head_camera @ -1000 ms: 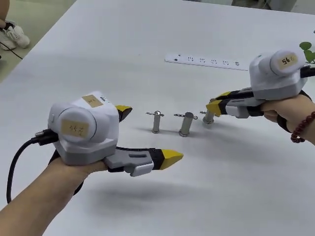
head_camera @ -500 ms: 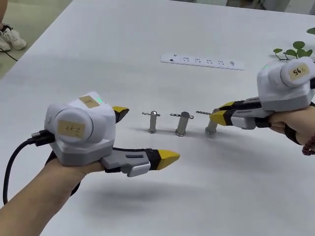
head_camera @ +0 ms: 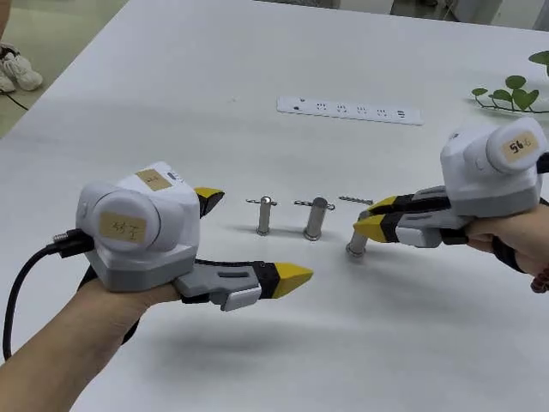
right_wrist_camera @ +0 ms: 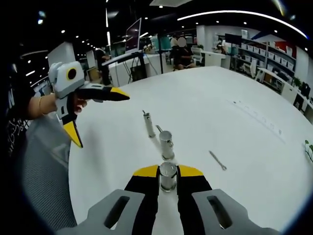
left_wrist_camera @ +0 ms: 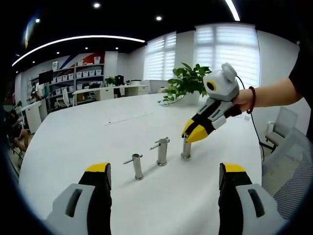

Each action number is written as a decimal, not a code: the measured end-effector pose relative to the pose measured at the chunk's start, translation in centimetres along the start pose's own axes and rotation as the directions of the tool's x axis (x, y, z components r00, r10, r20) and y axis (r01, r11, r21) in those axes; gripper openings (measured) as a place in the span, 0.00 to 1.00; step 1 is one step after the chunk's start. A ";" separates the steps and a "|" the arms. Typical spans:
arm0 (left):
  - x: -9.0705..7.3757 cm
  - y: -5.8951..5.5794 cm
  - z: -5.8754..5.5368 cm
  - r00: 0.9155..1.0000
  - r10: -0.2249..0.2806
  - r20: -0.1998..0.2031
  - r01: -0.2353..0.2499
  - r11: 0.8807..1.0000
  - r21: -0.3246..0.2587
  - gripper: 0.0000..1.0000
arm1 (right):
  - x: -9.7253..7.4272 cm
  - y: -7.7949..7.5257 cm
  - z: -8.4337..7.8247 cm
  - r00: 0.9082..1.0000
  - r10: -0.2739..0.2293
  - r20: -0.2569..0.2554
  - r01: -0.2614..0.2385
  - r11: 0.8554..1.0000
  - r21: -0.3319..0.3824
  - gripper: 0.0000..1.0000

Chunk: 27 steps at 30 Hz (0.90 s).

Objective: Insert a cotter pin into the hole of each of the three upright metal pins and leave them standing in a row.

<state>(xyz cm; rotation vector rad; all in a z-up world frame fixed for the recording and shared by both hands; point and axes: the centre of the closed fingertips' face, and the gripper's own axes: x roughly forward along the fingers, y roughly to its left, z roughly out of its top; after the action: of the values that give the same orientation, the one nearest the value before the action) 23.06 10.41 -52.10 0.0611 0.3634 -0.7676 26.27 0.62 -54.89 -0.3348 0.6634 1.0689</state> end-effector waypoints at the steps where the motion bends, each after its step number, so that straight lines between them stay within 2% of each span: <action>1: 0.0 0.0 0.0 1.000 0.000 0.001 0.000 1.000 -0.001 0.90 | 0.1 0.2 0.0 1.000 0.007 0.001 -0.007 1.000 -0.005 0.08; 14: -0.1 0.0 0.1 1.000 -0.002 0.008 0.002 1.000 -0.018 0.90 | 1.4 2.6 0.5 0.995 0.098 0.007 -0.097 0.991 -0.091 0.08; 27: -0.1 0.1 0.0 1.000 0.002 0.008 -0.002 1.000 -0.016 0.90 | 2.7 4.0 0.4 0.990 0.143 -0.003 -0.142 0.979 -0.145 0.08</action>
<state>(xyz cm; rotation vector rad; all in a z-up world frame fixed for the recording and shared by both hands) 23.06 10.54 -52.06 0.0430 0.3621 -0.7624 23.64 4.53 -56.12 -0.4135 0.6108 1.2583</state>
